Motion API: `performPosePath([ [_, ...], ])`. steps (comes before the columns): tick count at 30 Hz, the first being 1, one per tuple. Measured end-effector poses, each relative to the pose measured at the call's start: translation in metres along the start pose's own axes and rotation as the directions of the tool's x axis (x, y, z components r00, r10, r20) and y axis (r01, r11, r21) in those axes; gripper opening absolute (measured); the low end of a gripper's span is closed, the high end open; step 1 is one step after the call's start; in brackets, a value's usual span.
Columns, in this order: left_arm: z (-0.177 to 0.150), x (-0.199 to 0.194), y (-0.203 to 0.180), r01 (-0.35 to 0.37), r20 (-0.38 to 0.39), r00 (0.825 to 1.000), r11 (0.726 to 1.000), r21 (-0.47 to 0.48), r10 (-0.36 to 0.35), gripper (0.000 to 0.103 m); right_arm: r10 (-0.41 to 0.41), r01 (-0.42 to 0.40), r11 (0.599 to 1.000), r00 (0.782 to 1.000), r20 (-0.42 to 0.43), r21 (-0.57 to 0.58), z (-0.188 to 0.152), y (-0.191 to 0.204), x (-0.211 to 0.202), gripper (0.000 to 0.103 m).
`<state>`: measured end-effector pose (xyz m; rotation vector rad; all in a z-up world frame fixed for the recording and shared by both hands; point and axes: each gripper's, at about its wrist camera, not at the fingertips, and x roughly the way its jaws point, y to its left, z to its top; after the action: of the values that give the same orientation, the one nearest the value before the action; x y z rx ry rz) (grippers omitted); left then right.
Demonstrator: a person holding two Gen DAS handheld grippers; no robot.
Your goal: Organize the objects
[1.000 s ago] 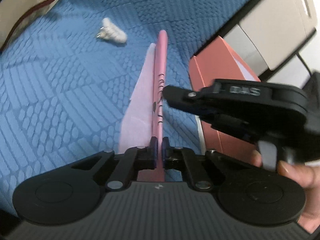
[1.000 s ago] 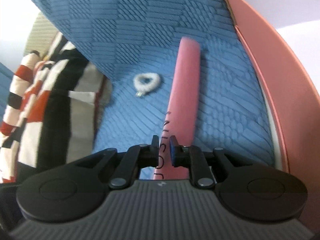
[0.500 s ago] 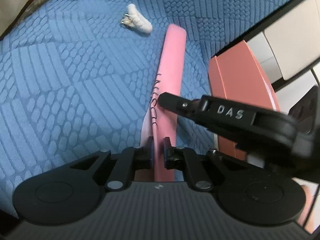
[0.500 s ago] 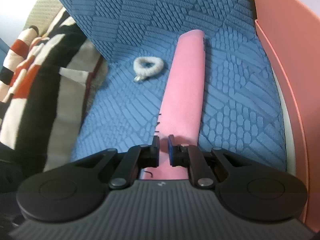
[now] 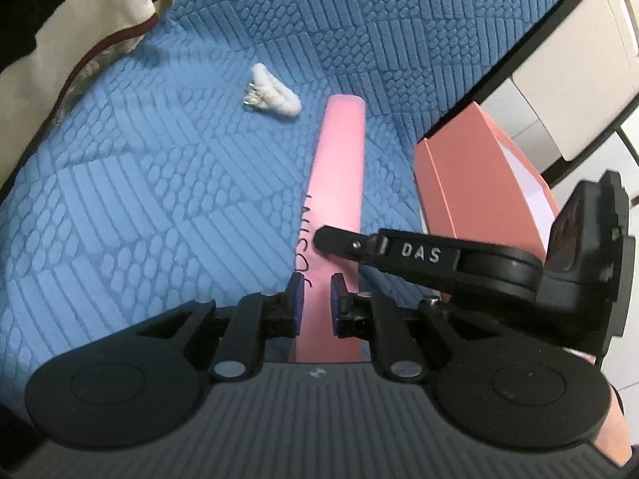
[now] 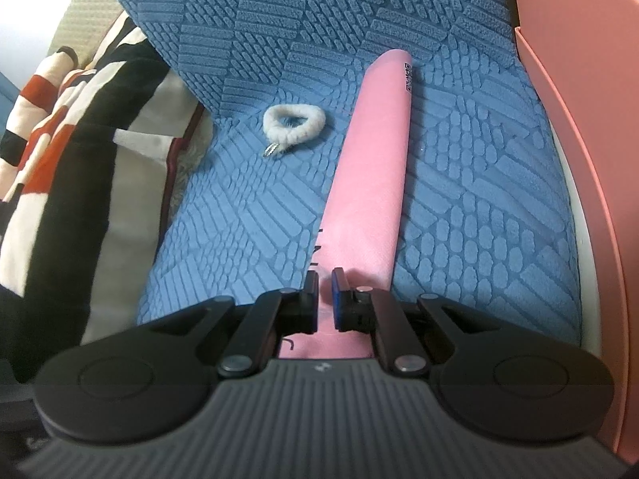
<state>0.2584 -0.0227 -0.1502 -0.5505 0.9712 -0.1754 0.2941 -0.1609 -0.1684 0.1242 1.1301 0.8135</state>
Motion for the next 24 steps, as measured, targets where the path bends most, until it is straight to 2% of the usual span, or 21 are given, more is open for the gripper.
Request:
performPosePath([
  [5, -0.009, 0.011, -0.006, -0.011, -0.051, 0.999, 0.999, 0.040, 0.013, 0.015, -0.010, 0.010, 1.000, 1.000, 0.007, -0.013, 0.001, 0.002, -0.001, 0.008],
  [7, -0.012, 0.016, -0.008, -0.029, -0.077, 0.997, 0.998, 0.059, 0.034, 0.014, -0.010, 0.010, 1.000, 1.000, 0.025, -0.018, 0.003, 0.003, -0.003, 0.012],
  [12, -0.014, 0.018, -0.008, -0.032, -0.083, 0.996, 0.998, 0.063, 0.037, 0.014, -0.028, 0.029, 1.000, 0.996, 0.085, -0.010, 0.018, -0.003, -0.007, 0.017],
  [15, -0.014, 0.017, -0.006, -0.028, -0.085, 0.996, 0.998, 0.052, 0.033, 0.014, -0.038, 0.037, 0.999, 0.991, 0.130, 0.011, 0.032, -0.009, -0.009, 0.044],
  [24, -0.014, 0.016, -0.004, -0.024, -0.089, 0.996, 0.999, 0.037, 0.028, 0.014, -0.033, 0.022, 0.997, 0.987, 0.157, 0.075, 0.064, -0.026, 0.010, 0.044],
])
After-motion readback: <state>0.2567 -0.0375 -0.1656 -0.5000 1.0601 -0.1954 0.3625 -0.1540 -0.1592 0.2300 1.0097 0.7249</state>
